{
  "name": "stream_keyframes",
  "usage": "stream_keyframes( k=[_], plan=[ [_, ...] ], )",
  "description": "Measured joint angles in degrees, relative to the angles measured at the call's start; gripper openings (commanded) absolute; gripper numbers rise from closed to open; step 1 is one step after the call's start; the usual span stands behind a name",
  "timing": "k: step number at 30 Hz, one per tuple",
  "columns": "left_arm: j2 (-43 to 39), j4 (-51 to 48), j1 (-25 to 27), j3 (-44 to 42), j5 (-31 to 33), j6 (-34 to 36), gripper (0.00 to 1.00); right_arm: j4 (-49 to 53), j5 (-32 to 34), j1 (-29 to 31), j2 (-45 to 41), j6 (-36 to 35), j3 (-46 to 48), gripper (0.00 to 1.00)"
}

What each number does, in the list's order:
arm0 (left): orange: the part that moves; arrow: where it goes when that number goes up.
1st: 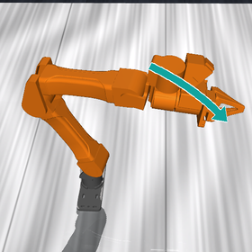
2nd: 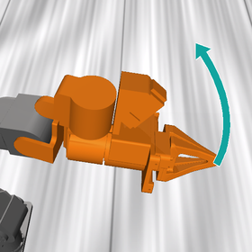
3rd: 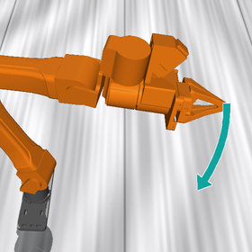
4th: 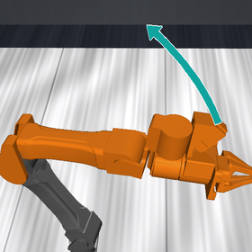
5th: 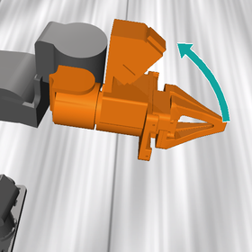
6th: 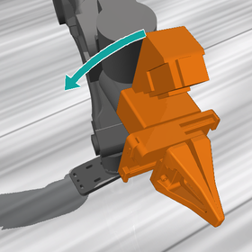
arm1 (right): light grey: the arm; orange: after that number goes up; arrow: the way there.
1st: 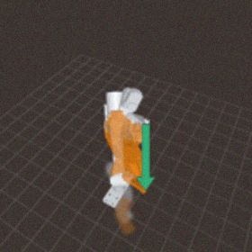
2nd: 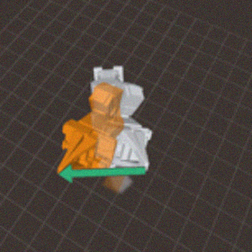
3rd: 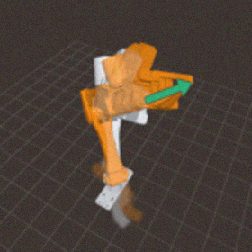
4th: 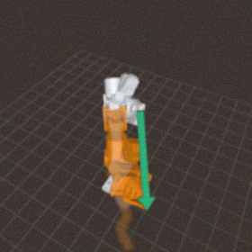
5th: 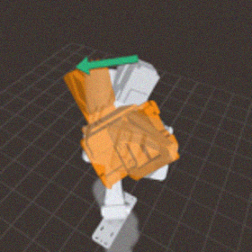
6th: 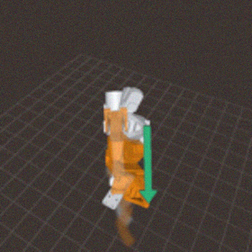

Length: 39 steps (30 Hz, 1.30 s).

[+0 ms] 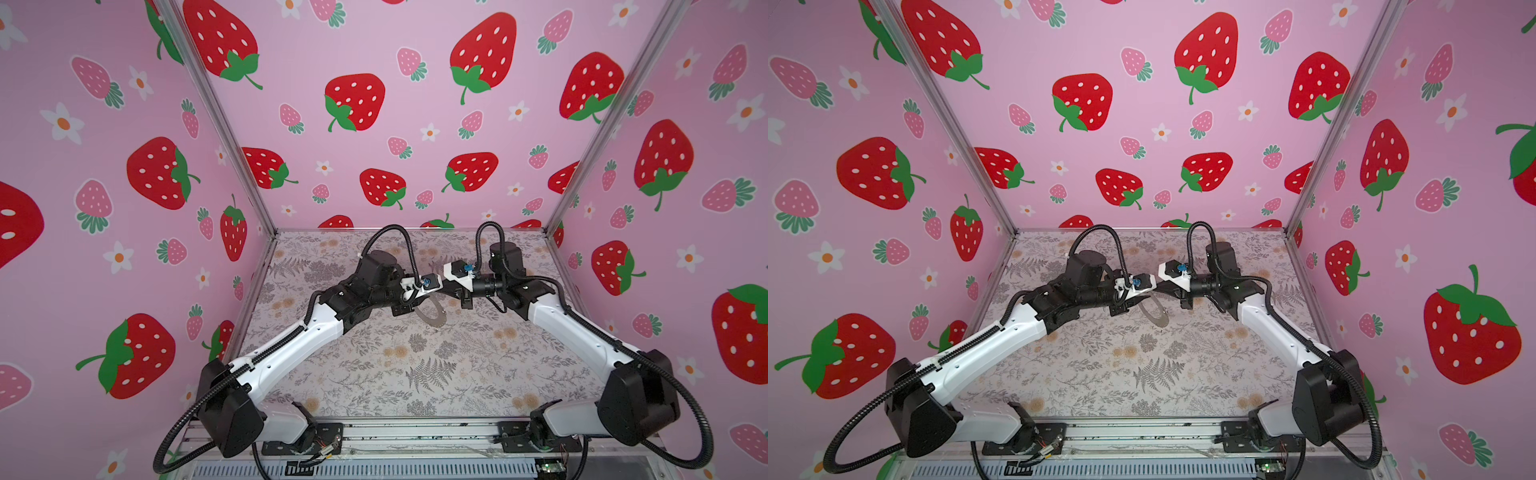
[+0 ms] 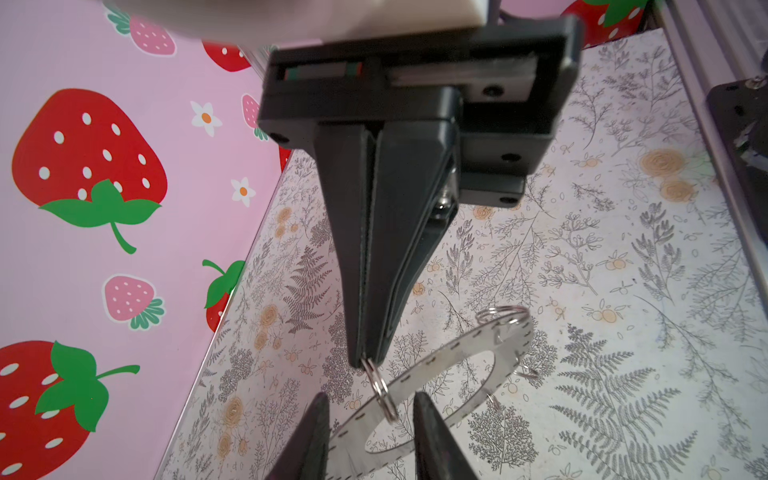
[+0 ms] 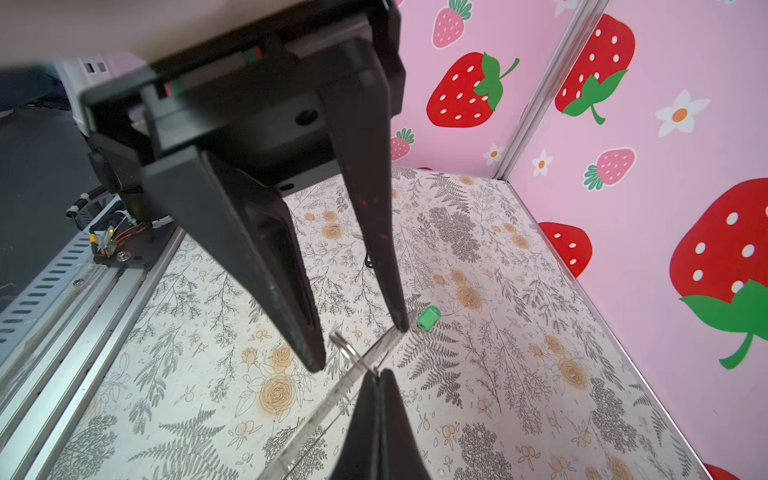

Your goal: Put the keys on the keyring

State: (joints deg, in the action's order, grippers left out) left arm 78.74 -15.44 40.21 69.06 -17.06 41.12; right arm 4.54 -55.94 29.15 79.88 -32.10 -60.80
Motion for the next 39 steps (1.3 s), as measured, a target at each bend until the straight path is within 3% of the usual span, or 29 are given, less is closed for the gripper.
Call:
stream_keyframes(
  k=[10,18,20,26,31,39],
  plan=[
    [0.55,0.09,0.35,1.07,1.07,-1.99,0.23,0.04,0.09,0.0,0.0,-0.39,0.0,0.0],
    [0.83,0.11,0.42,1.2,0.9,-2.62,0.01,0.07,0.15,0.0,0.0,-0.59,0.0,0.0],
    [0.96,0.02,0.42,1.27,0.61,-2.91,0.0,-0.02,0.39,-0.04,0.0,-0.63,0.0,0.0],
    [1.27,0.15,0.22,1.31,-0.17,-3.76,0.0,0.07,1.09,0.0,-0.02,-1.16,0.07,0.18],
    [0.83,4.39,-2.12,-0.33,-5.35,-8.15,0.0,-3.32,1.92,-0.33,-2.01,-1.86,3.34,0.23],
    [-1.53,22.36,-9.38,-9.86,-18.67,-21.03,0.0,-11.15,0.48,-1.2,-6.14,1.2,7.91,0.24]
  ],
)
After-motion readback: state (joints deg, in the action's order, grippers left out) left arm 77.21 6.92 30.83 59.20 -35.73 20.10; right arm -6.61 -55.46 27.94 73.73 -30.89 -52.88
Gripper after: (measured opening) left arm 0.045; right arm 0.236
